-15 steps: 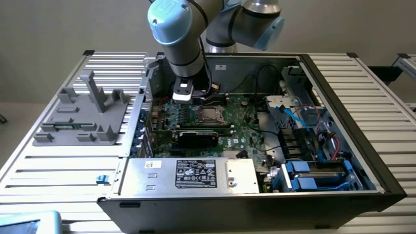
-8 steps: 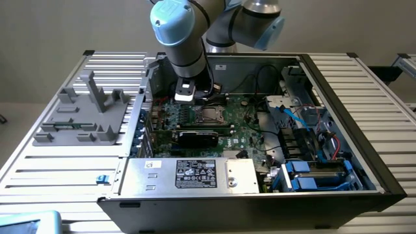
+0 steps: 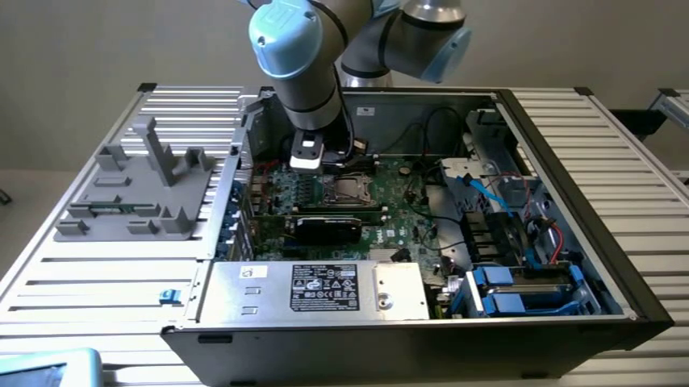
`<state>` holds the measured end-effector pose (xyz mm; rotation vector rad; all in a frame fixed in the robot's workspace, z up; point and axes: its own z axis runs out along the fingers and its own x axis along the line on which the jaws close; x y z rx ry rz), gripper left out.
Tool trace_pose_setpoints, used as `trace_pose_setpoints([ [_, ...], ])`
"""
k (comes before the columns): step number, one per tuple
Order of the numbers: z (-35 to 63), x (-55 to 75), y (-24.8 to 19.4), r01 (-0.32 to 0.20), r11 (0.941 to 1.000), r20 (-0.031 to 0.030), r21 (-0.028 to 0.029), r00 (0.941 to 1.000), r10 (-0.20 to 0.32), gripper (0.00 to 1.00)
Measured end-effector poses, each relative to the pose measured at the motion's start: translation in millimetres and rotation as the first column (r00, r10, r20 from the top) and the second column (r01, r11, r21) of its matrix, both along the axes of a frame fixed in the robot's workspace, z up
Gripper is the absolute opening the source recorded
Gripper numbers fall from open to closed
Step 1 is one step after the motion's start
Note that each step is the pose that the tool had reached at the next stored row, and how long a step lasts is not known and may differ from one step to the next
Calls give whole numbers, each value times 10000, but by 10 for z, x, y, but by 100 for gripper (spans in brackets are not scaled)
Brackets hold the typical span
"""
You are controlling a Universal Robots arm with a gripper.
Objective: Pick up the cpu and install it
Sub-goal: 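Install the first cpu locking lever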
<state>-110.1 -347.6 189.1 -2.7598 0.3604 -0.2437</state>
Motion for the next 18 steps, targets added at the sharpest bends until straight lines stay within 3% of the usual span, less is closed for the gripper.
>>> trace_pose_setpoints([
  [10,28,-14,-5,-2,10000,9,10,10000,2,11],
  [18,74,-213,-5,0,10000,28,45,10000,-1,11],
])
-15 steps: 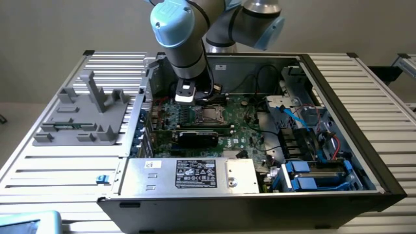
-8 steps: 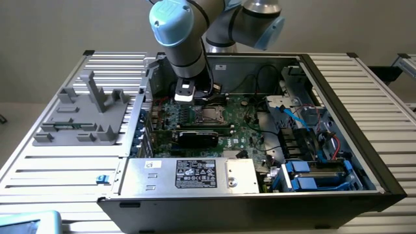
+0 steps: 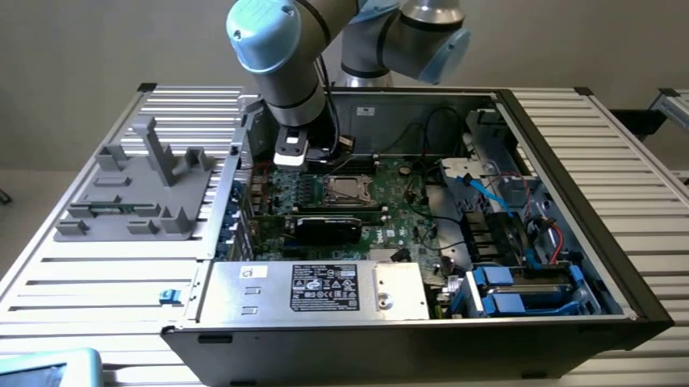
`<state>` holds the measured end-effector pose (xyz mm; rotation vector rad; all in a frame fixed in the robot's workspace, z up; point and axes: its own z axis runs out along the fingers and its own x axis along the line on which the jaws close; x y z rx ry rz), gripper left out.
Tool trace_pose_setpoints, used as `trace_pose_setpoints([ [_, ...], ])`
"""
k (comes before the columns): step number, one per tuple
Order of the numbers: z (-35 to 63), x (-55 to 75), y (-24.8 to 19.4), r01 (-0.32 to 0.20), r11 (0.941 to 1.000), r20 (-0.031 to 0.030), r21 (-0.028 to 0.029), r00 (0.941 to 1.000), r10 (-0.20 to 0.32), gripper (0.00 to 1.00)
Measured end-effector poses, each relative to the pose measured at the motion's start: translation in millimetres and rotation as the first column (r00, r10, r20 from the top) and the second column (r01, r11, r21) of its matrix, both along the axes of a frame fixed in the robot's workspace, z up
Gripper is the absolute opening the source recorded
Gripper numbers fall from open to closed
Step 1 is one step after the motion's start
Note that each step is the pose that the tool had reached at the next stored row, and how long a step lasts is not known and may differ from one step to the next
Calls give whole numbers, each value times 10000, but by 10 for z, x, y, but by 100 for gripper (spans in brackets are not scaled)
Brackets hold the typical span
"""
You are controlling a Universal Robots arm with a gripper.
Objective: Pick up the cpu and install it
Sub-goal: 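Install the first cpu locking lever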
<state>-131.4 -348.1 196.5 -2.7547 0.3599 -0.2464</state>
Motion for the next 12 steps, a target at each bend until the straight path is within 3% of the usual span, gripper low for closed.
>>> trace_pose_setpoints([
  [6,0,0,1,-1,10000,134,2,9999,1,11],
  [12,-2,-1,3,-1,10000,160,22,9999,0,11],
])
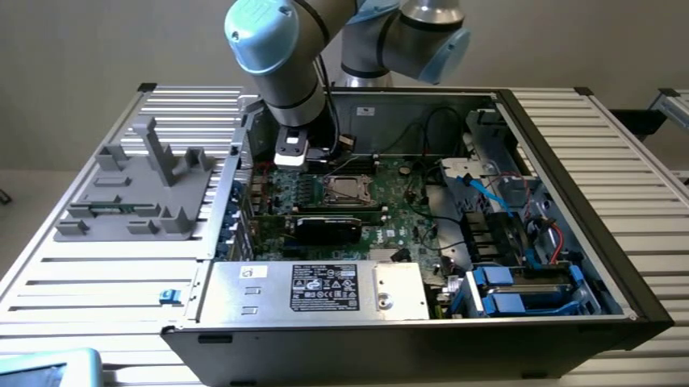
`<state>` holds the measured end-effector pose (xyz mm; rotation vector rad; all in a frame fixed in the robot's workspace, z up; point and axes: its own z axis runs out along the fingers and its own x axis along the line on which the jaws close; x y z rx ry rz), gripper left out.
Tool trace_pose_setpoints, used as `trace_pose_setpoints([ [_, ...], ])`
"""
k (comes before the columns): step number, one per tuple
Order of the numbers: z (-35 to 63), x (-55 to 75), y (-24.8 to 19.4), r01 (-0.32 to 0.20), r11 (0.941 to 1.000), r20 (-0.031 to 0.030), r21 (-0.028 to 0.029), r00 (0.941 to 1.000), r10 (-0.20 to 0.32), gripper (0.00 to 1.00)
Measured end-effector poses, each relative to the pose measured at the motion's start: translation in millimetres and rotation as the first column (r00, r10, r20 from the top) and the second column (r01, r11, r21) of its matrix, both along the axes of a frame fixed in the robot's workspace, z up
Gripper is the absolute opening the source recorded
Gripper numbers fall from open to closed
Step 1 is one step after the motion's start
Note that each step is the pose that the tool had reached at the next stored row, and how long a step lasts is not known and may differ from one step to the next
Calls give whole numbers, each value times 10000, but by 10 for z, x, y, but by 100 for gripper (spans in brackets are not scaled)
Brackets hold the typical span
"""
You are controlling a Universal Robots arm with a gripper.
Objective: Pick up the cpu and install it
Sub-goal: 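Install the first cpu locking lever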
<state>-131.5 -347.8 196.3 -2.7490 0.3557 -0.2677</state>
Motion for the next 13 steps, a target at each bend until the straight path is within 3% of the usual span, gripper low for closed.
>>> trace_pose_setpoints([
  [13,-18,5,-2,-1,10000,12,24,10000,0,11],
])
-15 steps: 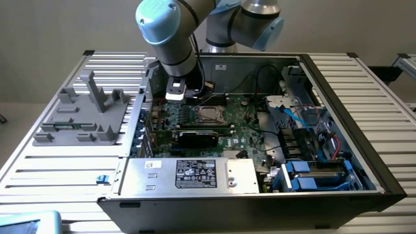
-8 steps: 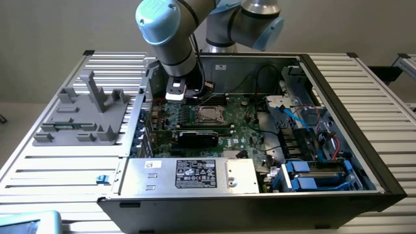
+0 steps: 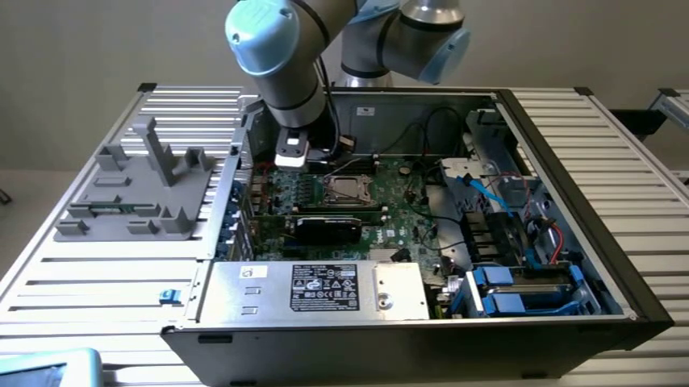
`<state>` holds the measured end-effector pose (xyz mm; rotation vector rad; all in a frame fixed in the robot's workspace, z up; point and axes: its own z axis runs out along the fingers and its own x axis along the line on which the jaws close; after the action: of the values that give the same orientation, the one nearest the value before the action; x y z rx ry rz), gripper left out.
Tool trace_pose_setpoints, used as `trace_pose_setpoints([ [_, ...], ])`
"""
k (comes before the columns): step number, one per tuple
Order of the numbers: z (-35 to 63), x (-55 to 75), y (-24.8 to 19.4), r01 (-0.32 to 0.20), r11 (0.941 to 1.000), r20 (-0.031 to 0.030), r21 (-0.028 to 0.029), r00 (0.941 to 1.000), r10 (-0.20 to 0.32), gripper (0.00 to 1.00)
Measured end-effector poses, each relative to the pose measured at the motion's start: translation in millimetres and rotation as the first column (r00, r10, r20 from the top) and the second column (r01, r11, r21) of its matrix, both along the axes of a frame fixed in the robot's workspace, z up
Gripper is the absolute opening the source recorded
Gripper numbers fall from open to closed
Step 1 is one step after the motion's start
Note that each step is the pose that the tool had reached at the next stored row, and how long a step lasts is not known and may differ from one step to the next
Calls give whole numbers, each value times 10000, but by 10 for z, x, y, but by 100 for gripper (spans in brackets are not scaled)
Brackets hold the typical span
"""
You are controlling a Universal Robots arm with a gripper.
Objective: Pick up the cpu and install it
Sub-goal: 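Install the first cpu locking lever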
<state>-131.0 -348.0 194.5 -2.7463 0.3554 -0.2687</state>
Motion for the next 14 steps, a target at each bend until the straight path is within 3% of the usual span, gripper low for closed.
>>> trace_pose_setpoints([
  [14,-21,61,-1,1,10000,22,2,10000,-1,11],
])
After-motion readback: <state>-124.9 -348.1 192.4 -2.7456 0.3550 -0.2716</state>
